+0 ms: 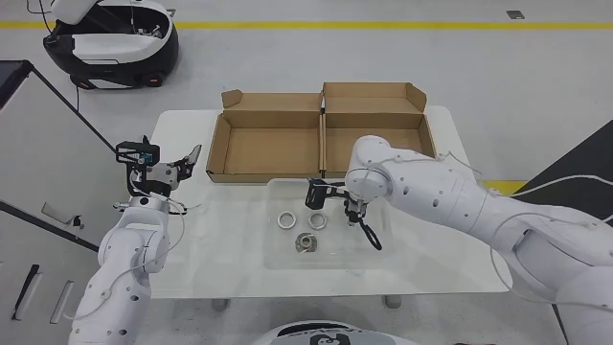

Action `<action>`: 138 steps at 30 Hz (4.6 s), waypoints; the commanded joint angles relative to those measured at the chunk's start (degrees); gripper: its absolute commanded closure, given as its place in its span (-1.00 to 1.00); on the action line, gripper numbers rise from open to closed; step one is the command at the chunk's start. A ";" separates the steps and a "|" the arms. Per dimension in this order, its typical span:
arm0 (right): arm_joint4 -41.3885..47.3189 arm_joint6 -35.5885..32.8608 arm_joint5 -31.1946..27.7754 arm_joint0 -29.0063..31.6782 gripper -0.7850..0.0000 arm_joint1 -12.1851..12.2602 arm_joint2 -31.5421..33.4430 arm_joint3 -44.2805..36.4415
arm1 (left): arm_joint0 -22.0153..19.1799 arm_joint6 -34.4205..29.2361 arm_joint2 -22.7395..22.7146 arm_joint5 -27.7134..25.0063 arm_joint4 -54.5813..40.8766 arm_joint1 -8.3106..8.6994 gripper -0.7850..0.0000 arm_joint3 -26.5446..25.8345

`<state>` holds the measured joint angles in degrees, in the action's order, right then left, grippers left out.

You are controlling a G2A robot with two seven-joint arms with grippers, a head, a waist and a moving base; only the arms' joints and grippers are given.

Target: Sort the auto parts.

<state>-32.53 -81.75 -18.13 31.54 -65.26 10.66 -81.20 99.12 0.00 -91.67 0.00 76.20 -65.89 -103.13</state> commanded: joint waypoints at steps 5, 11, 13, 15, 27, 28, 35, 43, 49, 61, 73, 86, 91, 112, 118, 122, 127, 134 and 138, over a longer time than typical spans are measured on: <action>-1.39 0.58 0.65 0.82 0.11 -0.04 0.65 0.22 | 0.00 0.00 0.00 0.00 0.00 0.00 -1.00 0.00; -2.66 1.10 0.87 1.76 0.11 0.07 1.32 0.30 | 0.00 0.00 0.00 0.00 0.00 0.00 -1.00 0.00; -2.96 1.37 0.88 2.08 0.10 0.08 1.57 0.41 | 0.00 0.00 0.00 0.00 0.00 0.00 -1.00 0.00; -3.34 1.62 0.87 2.33 0.10 0.09 1.83 0.61 | 0.00 0.00 0.00 0.00 0.00 0.00 -1.00 0.00; -4.05 1.83 -0.36 3.34 0.17 -0.04 3.40 1.55 | 0.00 0.00 0.00 0.00 0.00 0.00 -1.00 0.00; -4.10 1.80 -0.44 3.40 0.18 -0.07 3.50 1.61 | 0.00 0.00 0.00 0.00 0.00 0.00 -1.00 0.00; -4.04 1.49 -1.01 3.81 0.24 -0.31 4.24 2.06 | 0.00 0.00 0.00 0.00 0.00 0.00 -1.00 0.00; -4.15 1.29 -1.34 4.28 0.52 -0.58 5.02 2.59 | 0.00 0.00 0.00 0.00 0.00 0.00 -1.00 0.00; -4.50 0.95 -1.39 4.56 0.61 -0.75 5.53 2.75 | 0.00 0.00 0.00 0.00 0.00 0.00 -1.00 0.00; -5.23 0.82 -1.86 4.78 0.58 -1.07 6.75 3.38 | 0.00 0.00 0.00 0.00 0.00 0.00 -1.00 0.00; -5.30 0.52 -3.20 4.98 1.00 -1.88 7.10 4.94 | 0.00 0.00 0.00 0.00 0.00 0.00 -1.00 0.00; 4.95 -2.16 -2.25 1.41 1.00 0.69 12.53 -4.30 | 0.00 0.00 0.00 0.00 0.00 0.00 -1.00 0.00; 14.23 -1.19 -3.22 -0.88 1.00 3.48 14.27 -10.35 | 0.00 0.00 0.00 0.00 0.00 0.00 -1.00 0.00; 36.60 18.31 -22.73 -9.53 1.00 12.72 7.63 -7.16 | 0.00 0.00 0.00 0.00 0.00 0.00 -1.00 0.00; 41.23 29.58 -34.00 -13.30 1.00 12.71 3.47 -4.19 | 0.00 0.00 0.00 0.00 0.00 0.00 -1.00 0.00; 45.35 35.47 -39.87 -15.85 1.00 12.61 1.25 -2.68 | 0.00 0.00 0.00 0.00 0.00 0.00 -1.00 0.00; 54.88 35.46 -39.87 -14.68 1.00 12.81 4.92 -4.25 | 0.00 0.00 0.00 0.00 0.00 0.00 -1.00 0.00; 62.05 35.46 -39.87 -8.87 1.00 13.27 12.59 -7.48 | 0.00 0.00 0.00 0.00 0.00 0.00 -1.00 0.00; 65.81 35.46 -39.87 -4.63 1.00 13.05 17.51 -9.47 | 0.00 0.00 0.00 0.00 0.00 0.00 -1.00 0.00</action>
<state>32.17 -46.29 -58.00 25.65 -52.08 26.64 -90.17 99.12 0.00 -91.67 0.00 76.20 -65.89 -103.13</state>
